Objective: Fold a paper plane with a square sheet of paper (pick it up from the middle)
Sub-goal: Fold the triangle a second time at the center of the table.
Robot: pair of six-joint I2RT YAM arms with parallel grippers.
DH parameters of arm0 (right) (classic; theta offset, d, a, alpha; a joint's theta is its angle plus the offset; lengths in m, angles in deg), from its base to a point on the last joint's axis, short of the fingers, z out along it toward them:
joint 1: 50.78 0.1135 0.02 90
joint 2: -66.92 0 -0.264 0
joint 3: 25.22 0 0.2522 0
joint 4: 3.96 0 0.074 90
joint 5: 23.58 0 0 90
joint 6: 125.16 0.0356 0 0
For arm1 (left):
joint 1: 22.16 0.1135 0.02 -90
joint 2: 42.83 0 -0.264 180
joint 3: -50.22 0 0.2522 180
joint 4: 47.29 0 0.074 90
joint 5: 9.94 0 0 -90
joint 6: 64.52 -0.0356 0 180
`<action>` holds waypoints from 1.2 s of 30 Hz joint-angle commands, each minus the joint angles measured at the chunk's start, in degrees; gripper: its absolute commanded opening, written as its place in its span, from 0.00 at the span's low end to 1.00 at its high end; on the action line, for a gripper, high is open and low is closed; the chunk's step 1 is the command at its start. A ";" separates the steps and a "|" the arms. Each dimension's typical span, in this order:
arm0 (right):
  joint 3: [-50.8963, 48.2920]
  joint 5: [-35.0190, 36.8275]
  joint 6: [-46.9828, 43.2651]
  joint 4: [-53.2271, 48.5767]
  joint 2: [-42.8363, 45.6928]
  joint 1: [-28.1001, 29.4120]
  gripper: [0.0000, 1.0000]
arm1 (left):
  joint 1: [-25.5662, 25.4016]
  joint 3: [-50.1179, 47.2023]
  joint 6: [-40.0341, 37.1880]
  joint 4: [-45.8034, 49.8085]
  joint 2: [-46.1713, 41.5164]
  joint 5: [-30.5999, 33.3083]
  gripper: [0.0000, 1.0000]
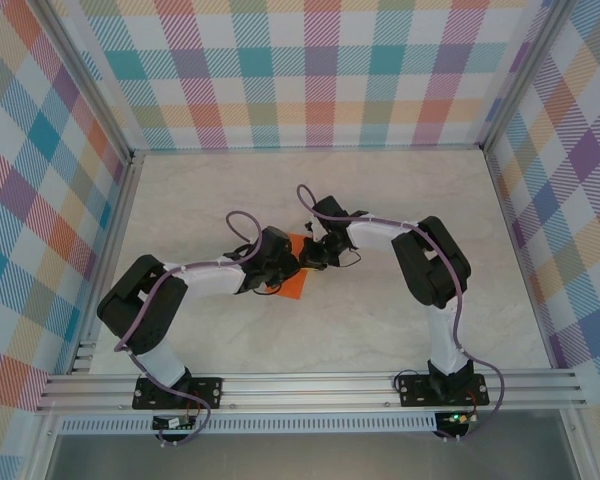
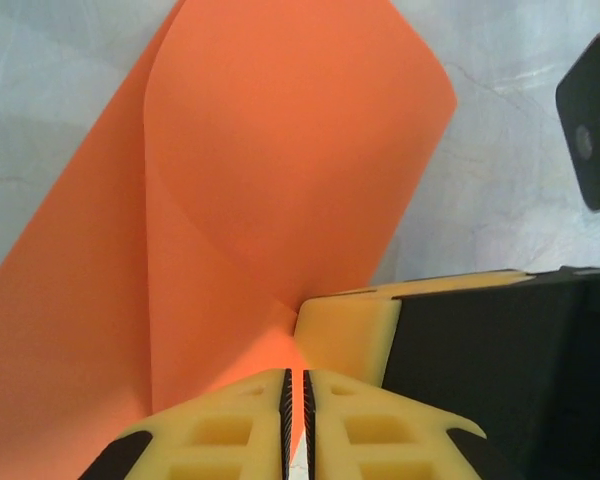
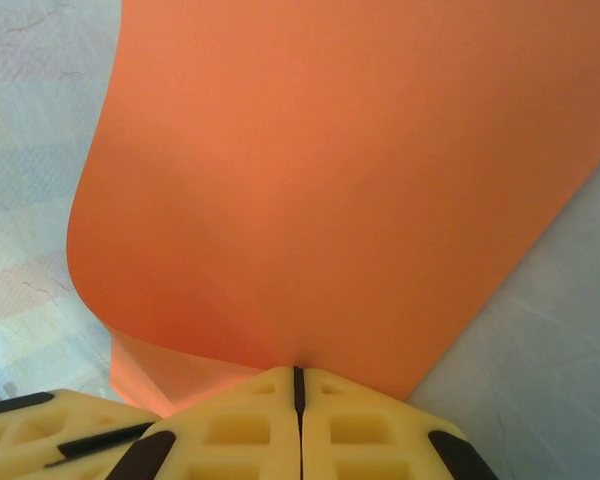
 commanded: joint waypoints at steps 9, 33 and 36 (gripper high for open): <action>-0.99 4.76 -1.44 -4.55 -4.57 0.51 0.06 | 2.19 2.37 -2.10 1.88 3.88 4.34 0.13; -5.51 2.22 1.53 -1.68 12.41 1.38 0.08 | 2.47 -2.39 5.47 2.98 4.93 5.27 0.07; -8.92 1.83 3.17 -0.47 13.76 3.05 0.07 | 2.49 -2.41 6.12 2.94 5.05 4.94 0.07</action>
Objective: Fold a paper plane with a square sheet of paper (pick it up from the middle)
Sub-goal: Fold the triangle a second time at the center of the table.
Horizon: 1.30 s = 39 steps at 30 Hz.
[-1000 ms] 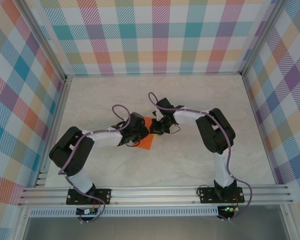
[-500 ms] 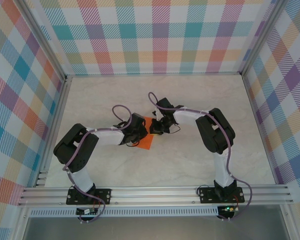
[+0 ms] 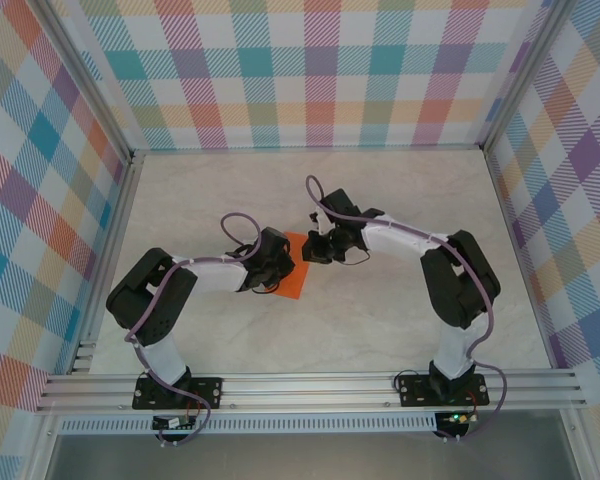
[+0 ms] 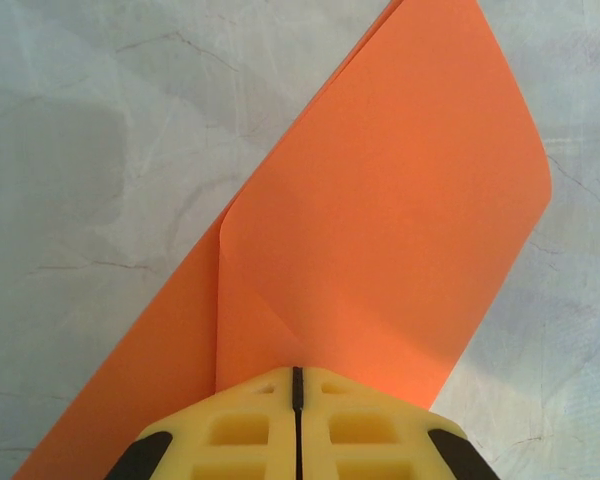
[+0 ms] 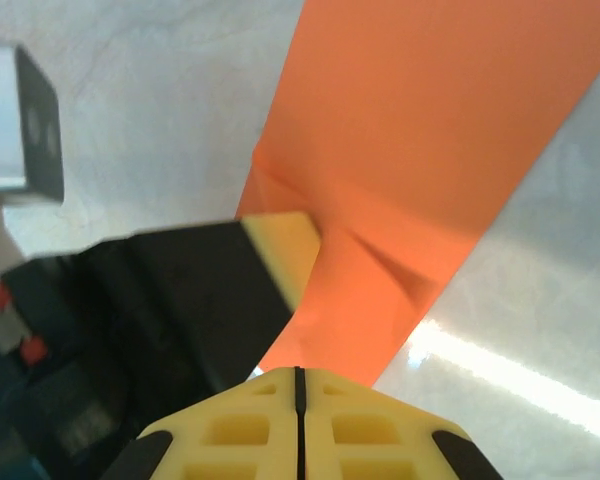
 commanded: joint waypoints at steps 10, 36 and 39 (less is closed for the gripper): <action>-8.82 -3.56 7.61 7.16 -0.34 6.37 0.05 | 0.83 -2.76 3.38 4.70 0.74 -0.60 0.06; -10.31 4.78 9.28 5.71 -4.13 7.65 0.04 | 1.62 -3.22 4.73 4.79 1.11 -2.02 0.06; -10.51 6.18 9.65 4.92 -3.17 7.65 0.04 | 1.64 -3.24 4.63 4.82 1.15 -1.94 0.06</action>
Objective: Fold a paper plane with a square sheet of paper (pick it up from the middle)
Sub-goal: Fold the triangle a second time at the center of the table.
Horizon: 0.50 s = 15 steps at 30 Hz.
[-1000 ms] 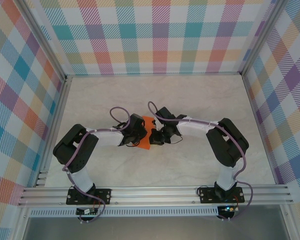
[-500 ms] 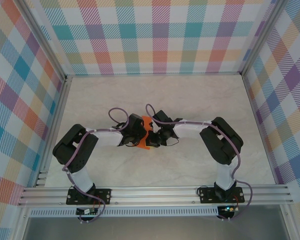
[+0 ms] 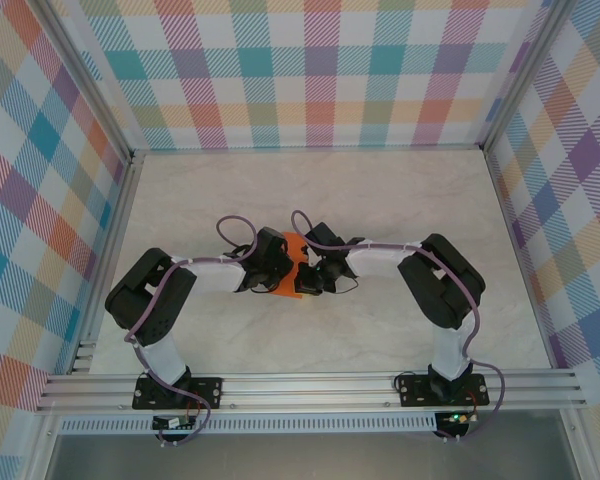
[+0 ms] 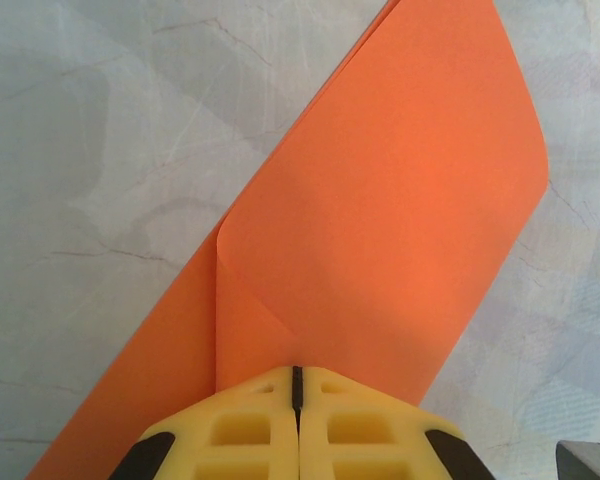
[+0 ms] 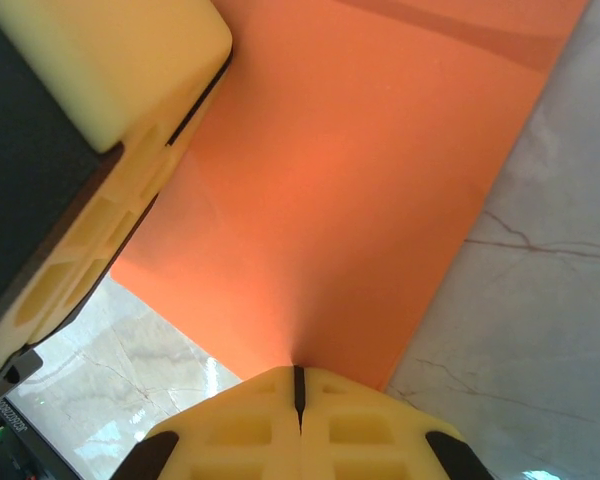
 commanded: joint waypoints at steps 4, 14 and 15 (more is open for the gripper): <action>-2.06 2.48 -0.36 -2.59 4.09 0.25 0.04 | 0.81 -2.39 -0.59 6.50 1.35 -0.01 0.06; 0.07 -3.12 -1.99 -2.73 0.52 0.27 0.04 | 0.81 -2.34 -0.86 6.39 1.48 -0.41 0.06; -0.11 -2.85 -1.88 -3.06 0.16 0.27 0.04 | 0.81 -2.34 -0.93 6.39 1.43 -0.40 0.06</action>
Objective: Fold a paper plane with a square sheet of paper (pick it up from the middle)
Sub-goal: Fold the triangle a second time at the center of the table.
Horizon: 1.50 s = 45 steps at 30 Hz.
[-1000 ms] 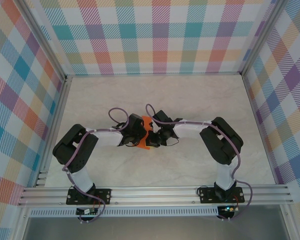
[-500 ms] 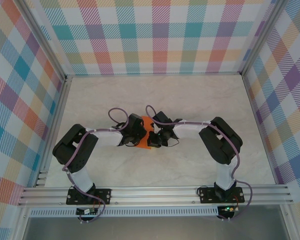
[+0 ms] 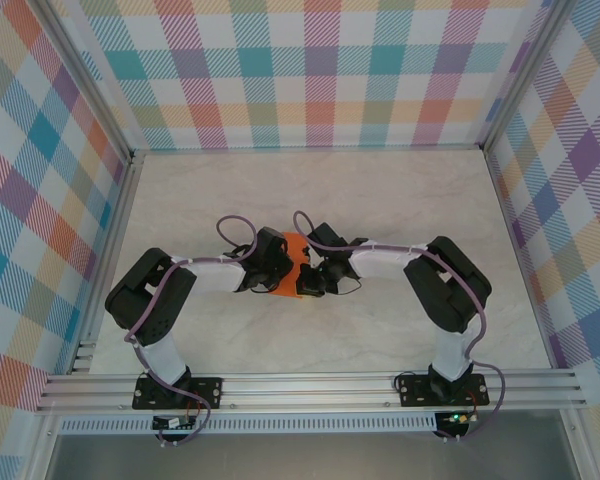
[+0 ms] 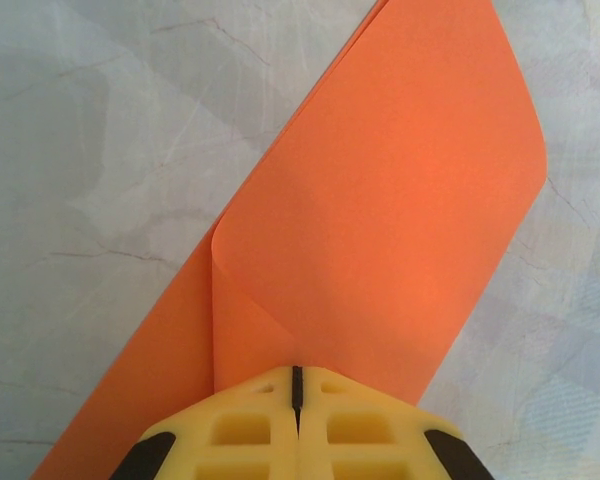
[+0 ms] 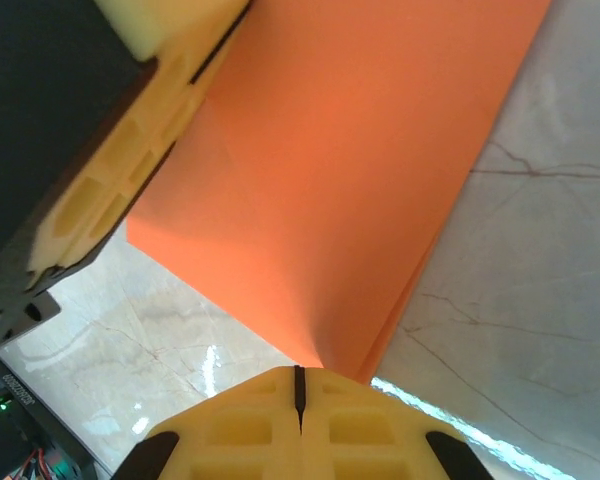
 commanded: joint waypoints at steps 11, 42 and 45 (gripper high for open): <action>-3.73 -2.72 -1.02 -2.72 0.34 -0.83 0.03 | 1.21 -2.19 -4.12 5.72 -1.05 -1.50 0.07; -2.95 1.18 -2.78 -5.84 -4.62 -1.01 0.03 | 4.28 -3.93 -15.69 -2.52 -0.90 -3.46 0.18; -3.40 1.29 -3.05 -6.14 -4.45 -1.01 0.03 | 6.18 -5.63 -17.70 -5.81 0.04 -3.20 0.18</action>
